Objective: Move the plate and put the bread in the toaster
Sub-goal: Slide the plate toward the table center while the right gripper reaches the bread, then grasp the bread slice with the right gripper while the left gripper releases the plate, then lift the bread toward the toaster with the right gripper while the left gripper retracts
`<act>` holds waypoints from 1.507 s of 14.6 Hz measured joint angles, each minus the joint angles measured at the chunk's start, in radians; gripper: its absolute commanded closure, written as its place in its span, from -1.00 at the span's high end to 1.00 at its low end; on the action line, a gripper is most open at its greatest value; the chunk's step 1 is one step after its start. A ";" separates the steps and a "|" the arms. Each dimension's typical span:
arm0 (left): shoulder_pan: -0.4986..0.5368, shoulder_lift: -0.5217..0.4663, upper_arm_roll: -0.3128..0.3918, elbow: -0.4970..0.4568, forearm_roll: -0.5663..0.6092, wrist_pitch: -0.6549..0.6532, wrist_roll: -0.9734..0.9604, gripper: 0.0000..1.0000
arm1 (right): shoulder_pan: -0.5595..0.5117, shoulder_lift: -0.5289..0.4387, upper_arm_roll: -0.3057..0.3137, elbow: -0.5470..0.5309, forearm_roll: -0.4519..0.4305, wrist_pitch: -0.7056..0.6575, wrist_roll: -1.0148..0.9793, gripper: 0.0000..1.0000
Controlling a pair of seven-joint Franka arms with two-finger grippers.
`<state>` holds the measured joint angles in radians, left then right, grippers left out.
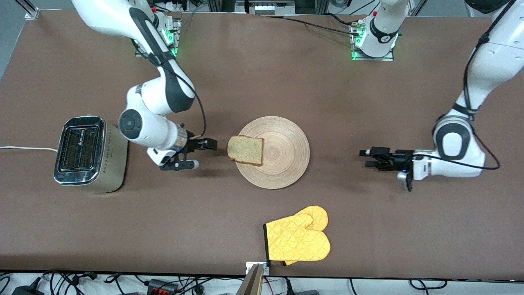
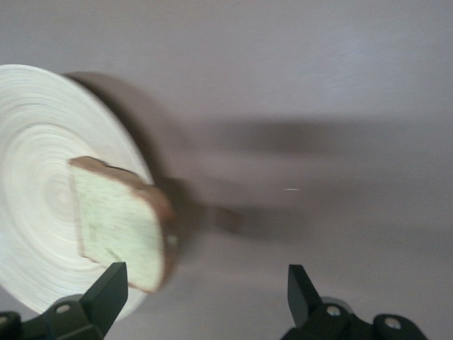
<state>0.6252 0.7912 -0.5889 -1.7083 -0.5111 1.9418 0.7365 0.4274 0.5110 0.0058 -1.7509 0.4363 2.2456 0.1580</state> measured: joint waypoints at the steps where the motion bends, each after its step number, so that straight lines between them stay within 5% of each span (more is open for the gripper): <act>1: 0.014 0.000 0.003 0.029 0.064 -0.041 -0.024 1.00 | 0.017 0.011 0.000 0.000 0.029 0.024 0.007 1.00; 6: 0.003 -0.009 -0.010 0.248 0.381 -0.258 -0.262 1.00 | 0.085 0.080 0.002 0.000 0.160 0.141 0.029 1.00; 10: -0.117 -0.037 -0.019 0.392 0.596 -0.384 -0.504 1.00 | 0.100 0.116 0.001 0.000 0.188 0.159 0.038 0.98; 14: -0.314 -0.092 -0.022 0.417 0.875 -0.414 -0.776 1.00 | 0.100 0.129 0.001 0.001 0.191 0.159 0.039 -0.09; 17: -0.426 -0.098 -0.020 0.417 0.960 -0.430 -1.023 1.00 | 0.100 0.129 0.001 0.002 0.192 0.159 0.044 -0.86; 18: -0.451 -0.098 -0.019 0.417 0.967 -0.432 -1.083 1.00 | 0.100 0.129 0.001 0.006 0.192 0.159 0.051 -0.99; 22: -0.459 -0.098 -0.012 0.418 0.970 -0.434 -1.123 1.00 | 0.100 0.103 -0.002 0.047 0.192 0.138 0.081 -1.00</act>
<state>0.1659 0.6929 -0.6005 -1.2900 0.4587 1.5080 -0.3868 0.5278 0.6145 0.0037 -1.7037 0.6279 2.3837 0.2389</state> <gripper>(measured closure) 0.000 0.877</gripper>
